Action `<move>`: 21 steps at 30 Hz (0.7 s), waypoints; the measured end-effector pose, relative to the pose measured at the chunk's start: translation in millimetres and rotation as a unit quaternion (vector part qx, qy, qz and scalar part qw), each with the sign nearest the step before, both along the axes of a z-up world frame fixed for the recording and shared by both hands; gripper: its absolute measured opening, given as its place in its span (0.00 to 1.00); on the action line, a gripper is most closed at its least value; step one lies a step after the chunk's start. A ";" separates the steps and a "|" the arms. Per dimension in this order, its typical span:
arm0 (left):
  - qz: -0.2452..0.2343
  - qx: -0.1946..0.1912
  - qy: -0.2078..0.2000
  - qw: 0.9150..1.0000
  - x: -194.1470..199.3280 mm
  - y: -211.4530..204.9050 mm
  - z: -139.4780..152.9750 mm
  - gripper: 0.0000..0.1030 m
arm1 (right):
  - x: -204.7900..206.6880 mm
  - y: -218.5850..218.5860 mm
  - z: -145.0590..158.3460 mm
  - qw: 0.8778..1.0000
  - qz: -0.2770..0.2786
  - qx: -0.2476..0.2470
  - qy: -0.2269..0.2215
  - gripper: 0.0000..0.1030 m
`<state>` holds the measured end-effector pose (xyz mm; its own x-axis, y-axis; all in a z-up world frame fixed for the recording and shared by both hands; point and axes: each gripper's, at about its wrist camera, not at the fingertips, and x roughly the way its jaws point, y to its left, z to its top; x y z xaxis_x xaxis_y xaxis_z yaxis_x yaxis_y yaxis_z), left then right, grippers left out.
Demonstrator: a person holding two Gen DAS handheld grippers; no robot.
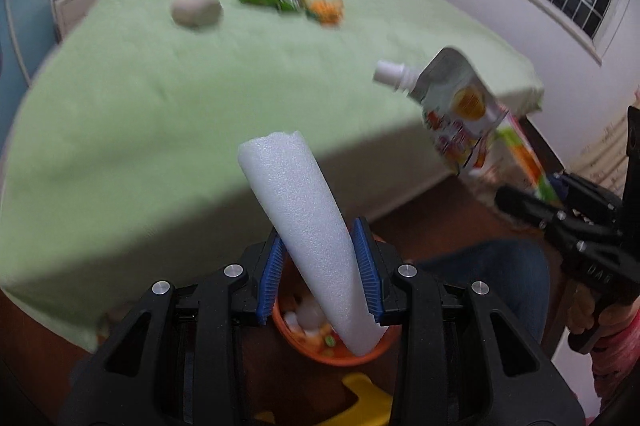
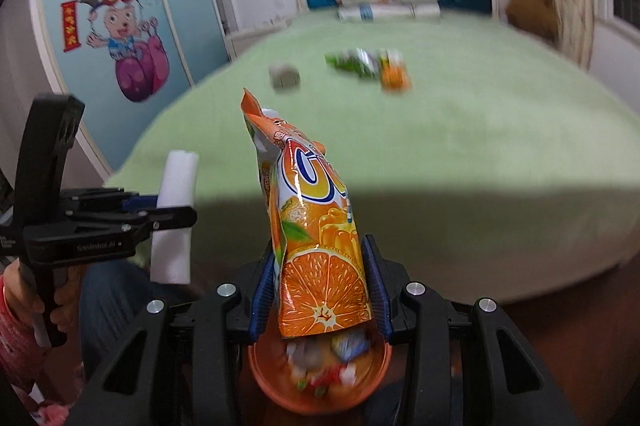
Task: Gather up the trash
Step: 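Carry tube and pouch over the orange bucket and open both tools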
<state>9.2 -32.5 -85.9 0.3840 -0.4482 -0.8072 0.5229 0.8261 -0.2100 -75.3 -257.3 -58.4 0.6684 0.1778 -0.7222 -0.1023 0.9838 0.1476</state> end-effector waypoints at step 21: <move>-0.025 0.103 0.195 0.975 -0.1 -56.3 -196.1 0.33 | 7.6 -2.0 -168.3 0.969 -0.055 0.051 0.233 0.40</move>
